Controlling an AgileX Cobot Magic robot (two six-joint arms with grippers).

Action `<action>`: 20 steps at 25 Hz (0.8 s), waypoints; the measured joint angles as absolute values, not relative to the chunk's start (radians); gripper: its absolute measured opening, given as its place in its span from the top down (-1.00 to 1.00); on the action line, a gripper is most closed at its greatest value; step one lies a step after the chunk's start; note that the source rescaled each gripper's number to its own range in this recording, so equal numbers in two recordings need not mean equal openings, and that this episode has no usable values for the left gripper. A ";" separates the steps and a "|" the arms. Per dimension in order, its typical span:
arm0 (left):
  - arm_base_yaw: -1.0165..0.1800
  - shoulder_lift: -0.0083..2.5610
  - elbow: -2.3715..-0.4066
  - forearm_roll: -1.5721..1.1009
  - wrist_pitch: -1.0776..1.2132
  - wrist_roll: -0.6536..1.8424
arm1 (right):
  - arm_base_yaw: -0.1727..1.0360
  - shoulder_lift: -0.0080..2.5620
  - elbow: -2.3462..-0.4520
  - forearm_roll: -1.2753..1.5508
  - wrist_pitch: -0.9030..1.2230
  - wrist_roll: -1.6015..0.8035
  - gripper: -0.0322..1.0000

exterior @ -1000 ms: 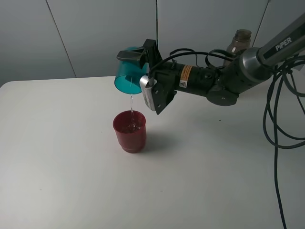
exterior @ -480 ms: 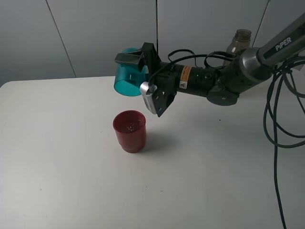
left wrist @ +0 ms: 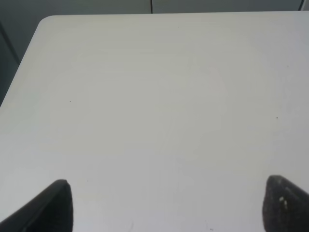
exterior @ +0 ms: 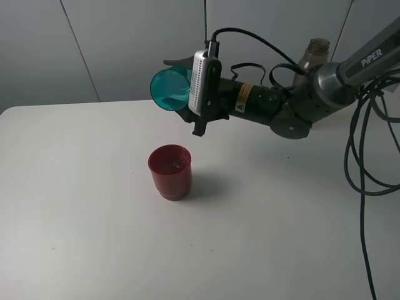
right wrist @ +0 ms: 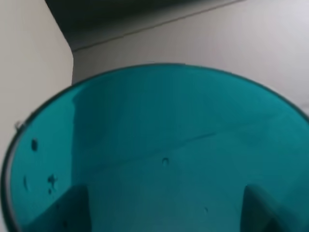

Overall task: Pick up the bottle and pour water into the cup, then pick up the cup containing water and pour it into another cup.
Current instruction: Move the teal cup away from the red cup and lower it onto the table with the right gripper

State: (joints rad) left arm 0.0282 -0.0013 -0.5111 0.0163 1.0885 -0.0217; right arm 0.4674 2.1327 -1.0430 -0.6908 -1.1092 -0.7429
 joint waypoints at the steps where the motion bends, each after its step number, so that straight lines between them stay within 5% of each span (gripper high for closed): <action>1: 0.028 -0.001 -0.511 0.016 1.088 -0.022 | 0.467 2.133 -1.043 -0.665 -1.108 -0.680 0.82; 8: 0.028 -0.001 -0.511 0.016 1.088 -0.022 | 0.467 2.129 -1.043 -0.583 -0.981 -0.230 0.82; 20: 0.028 -0.001 -0.511 0.016 1.088 -0.022 | 0.391 2.129 -1.043 -0.579 -0.710 0.134 0.82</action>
